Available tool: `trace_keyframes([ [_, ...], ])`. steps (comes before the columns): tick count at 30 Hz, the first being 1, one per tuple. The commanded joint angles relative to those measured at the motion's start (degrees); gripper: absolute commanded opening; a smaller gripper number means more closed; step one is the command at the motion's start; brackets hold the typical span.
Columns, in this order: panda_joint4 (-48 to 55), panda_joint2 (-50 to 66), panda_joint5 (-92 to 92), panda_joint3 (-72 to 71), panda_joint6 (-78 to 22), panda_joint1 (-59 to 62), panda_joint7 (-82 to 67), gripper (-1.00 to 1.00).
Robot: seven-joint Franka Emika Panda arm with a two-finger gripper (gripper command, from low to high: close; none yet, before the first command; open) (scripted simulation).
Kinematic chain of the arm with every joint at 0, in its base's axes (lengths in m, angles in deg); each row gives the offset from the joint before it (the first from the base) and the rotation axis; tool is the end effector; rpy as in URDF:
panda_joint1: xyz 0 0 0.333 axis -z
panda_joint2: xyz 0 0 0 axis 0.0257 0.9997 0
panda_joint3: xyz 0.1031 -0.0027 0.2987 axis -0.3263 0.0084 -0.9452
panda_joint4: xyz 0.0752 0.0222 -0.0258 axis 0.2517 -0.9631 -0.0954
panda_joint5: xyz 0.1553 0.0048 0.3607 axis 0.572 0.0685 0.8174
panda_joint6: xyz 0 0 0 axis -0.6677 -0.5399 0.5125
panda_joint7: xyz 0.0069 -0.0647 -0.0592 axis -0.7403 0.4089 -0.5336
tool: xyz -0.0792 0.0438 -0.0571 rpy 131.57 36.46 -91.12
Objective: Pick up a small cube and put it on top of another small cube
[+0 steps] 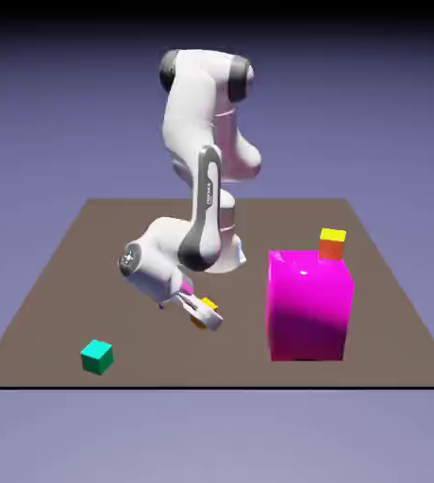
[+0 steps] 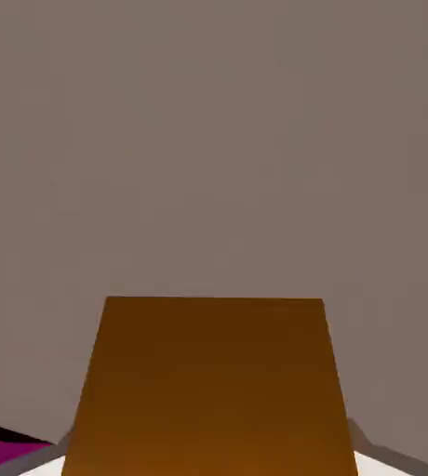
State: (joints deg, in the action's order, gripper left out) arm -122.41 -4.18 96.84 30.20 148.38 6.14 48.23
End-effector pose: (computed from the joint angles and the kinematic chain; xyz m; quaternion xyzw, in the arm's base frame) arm 0.3907 -0.1284 0.1744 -0.6290 0.6973 0.3430 0.0205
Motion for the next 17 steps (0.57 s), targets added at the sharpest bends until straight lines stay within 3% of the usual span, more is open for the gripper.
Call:
trace_keyframes([
  [1,-1.18,-1.64,-2.68,0.37,-0.65,1.88,-1.01,-1.00],
  [9,-8.47,-11.74,-18.05,2.63,-4.58,13.51,-7.72,-1.00],
  [14,-13.95,-5.62,-14.78,1.16,6.62,13.36,-10.13,-1.00],
  [15,-13.95,-5.62,-14.78,1.16,6.62,13.36,-10.13,1.00],
  [17,-12.74,-6.98,-15.50,1.48,4.13,13.40,-9.59,1.00],
])
